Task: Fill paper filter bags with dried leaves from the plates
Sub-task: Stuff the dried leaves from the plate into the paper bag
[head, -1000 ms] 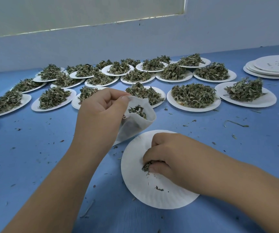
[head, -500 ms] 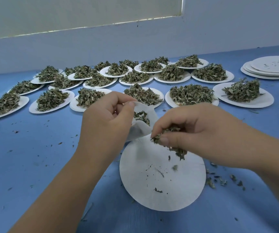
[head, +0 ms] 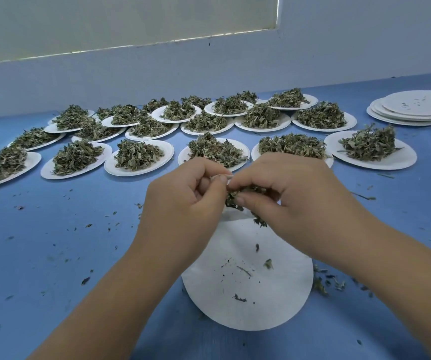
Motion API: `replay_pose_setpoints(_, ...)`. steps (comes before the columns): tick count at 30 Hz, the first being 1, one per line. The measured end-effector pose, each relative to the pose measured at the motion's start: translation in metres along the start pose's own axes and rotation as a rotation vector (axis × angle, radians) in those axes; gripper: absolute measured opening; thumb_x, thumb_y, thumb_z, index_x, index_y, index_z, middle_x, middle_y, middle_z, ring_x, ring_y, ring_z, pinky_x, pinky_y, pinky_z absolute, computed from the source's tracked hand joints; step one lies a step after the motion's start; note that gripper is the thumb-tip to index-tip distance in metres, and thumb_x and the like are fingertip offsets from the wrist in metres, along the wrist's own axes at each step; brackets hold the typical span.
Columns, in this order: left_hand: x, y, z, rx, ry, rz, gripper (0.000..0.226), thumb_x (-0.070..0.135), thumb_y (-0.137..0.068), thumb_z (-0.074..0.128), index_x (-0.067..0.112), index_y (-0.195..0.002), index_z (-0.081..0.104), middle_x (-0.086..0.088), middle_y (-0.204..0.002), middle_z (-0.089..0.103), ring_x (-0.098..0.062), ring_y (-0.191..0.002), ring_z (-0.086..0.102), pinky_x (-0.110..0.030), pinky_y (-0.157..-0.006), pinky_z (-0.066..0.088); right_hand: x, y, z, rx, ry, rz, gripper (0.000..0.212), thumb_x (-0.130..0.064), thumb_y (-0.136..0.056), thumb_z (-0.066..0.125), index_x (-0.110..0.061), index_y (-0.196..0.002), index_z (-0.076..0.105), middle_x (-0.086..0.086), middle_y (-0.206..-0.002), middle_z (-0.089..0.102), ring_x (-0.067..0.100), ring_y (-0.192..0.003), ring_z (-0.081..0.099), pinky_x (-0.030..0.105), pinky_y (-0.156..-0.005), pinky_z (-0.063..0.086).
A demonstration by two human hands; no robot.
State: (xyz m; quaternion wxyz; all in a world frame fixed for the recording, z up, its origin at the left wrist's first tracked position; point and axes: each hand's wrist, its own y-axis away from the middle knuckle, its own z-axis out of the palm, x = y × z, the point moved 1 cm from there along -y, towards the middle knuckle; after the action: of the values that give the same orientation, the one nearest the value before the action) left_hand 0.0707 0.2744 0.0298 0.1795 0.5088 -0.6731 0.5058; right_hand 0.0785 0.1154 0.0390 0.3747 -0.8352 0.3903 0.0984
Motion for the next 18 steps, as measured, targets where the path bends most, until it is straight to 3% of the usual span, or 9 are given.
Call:
replay_pose_setpoints(6, 0.002, 0.001, 0.000, -0.022, 0.048, -0.035, 0.020, 0.014, -0.088, 0.061, 0.028, -0.077, 0.069, -0.002, -0.058, 0.054, -0.002, -0.048, 0.042, -0.010, -0.046, 0.033, -0.005, 0.001, 0.004, 0.020, 0.114, 0.016, 0.014, -0.018, -0.085, 0.066, -0.019, -0.097, 0.072, -0.003, -0.081, 0.061, 0.014, -0.076, 0.054, 0.030, -0.067, 0.042)
replay_pose_setpoints(12, 0.003, 0.002, 0.003, -0.039, 0.011, -0.035, 0.021, 0.014, -0.087, 0.061, 0.029, -0.076, 0.070, -0.002, -0.060, 0.057, -0.001, -0.050, 0.045, -0.008, -0.048, 0.035, -0.013, 0.001, 0.009, 0.020, 0.146, 0.074, 0.019, -0.021, -0.082, 0.071, -0.021, -0.085, 0.052, -0.016, -0.066, 0.040, 0.005, -0.061, 0.040, 0.020, -0.054, 0.033)
replay_pose_setpoints(16, 0.003, 0.002, 0.002, -0.043, 0.017, -0.048, 0.022, 0.013, -0.086, 0.061, 0.029, -0.075, 0.070, -0.002, -0.060, 0.059, -0.001, -0.050, 0.046, -0.008, -0.047, 0.035, -0.012, 0.001, 0.007, 0.003, 0.166, 0.017, 0.002, -0.020, -0.083, 0.068, -0.020, -0.084, 0.066, -0.009, -0.073, 0.051, 0.010, -0.068, 0.043, 0.025, -0.062, 0.035)
replay_pose_setpoints(18, 0.003, 0.001, 0.001, -0.037, 0.030, -0.060, 0.021, 0.014, -0.087, 0.062, 0.029, -0.075, 0.071, -0.001, -0.062, 0.061, -0.001, -0.049, 0.046, -0.009, -0.046, 0.035, -0.010, 0.005, 0.003, 0.018, 0.098, -0.014, 0.007, -0.020, -0.080, 0.067, -0.022, -0.086, 0.070, -0.007, -0.078, 0.057, 0.005, -0.067, 0.045, 0.022, -0.064, 0.041)
